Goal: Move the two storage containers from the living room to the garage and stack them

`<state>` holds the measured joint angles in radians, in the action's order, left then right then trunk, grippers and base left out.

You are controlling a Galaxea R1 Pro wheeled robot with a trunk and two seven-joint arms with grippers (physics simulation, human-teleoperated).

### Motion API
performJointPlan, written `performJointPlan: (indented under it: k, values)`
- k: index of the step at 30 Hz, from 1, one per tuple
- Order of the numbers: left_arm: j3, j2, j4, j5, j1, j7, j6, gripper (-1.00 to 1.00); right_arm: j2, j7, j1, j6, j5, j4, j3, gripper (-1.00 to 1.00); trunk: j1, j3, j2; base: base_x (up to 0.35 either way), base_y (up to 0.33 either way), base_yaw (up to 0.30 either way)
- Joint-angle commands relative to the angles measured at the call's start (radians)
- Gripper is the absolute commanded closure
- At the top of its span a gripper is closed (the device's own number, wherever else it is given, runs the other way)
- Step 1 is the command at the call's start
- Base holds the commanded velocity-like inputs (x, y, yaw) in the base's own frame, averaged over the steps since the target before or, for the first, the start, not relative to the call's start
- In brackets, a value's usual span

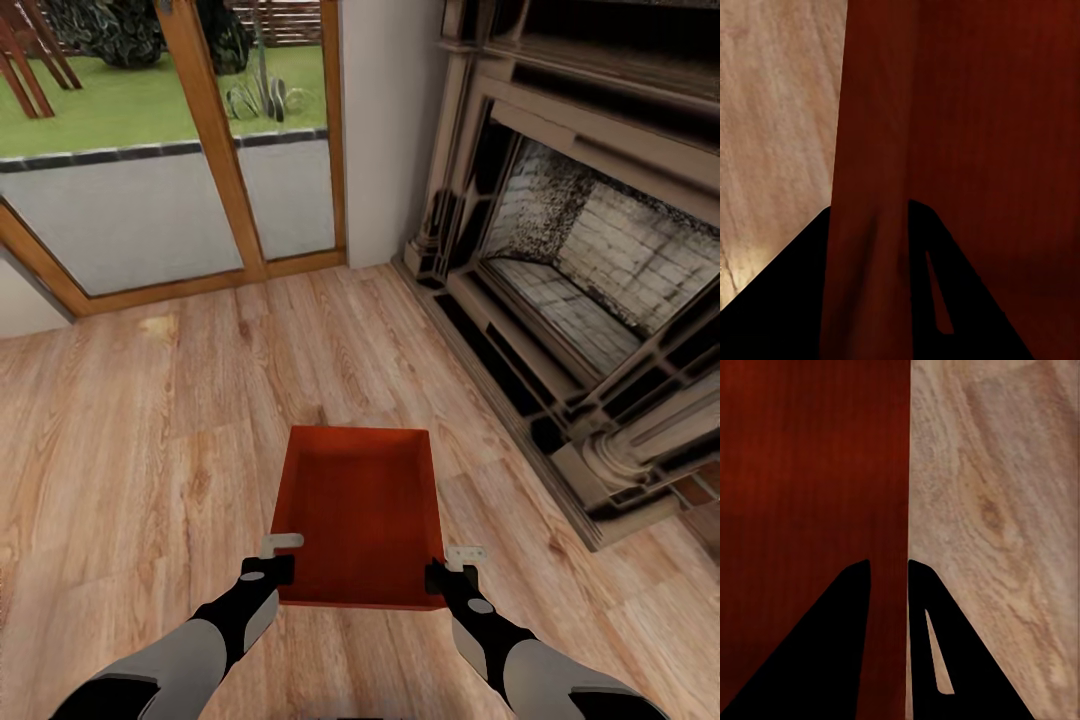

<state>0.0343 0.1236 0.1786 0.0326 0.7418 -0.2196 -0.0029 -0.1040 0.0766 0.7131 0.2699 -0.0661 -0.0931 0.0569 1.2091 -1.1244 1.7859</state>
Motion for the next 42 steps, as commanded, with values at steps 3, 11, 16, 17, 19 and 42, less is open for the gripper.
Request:
performJointPlan:
  k: [3,11,16,17,19,42]
  values:
    - [0.006,-0.007,0.004,-0.017,0.001,-0.015,0.000,1.00,0.000,0.006,0.000,0.003,-0.003,0.004,0.004,1.00,-0.012,0.009,-0.021,0.000,0.000,0.000]
    - [0.006,-0.007,0.004,-0.017,0.001,-0.015,0.000,1.00,0.000,0.006,0.000,0.007,-0.003,0.004,0.004,1.00,-0.042,0.034,-0.077,0.000,0.000,0.000]
    - [0.006,-0.007,0.004,-0.017,0.001,-0.015,0.000,1.00,0.000,0.006,0.000,0.008,-0.003,0.004,0.004,1.00,-0.062,0.050,-0.112,0.000,0.000,0.000]
    - [0.006,-0.007,0.004,-0.017,0.001,-0.015,0.000,1.00,0.000,0.006,0.000,0.008,-0.003,0.004,0.004,1.00,-0.065,0.053,-0.119,0.000,0.000,0.000]
    - [0.006,-0.007,0.004,-0.017,0.001,-0.015,0.000,1.00,0.000,0.006,0.000,0.009,-0.002,0.004,0.004,1.00,-0.073,0.059,-0.133,0.000,0.000,0.000]
    - [0.006,-0.009,0.000,0.010,0.001,-0.015,0.000,1.00,0.000,0.005,0.000,0.012,-0.005,0.004,0.004,1.00,-0.161,0.131,-0.294,0.000,0.000,0.000]
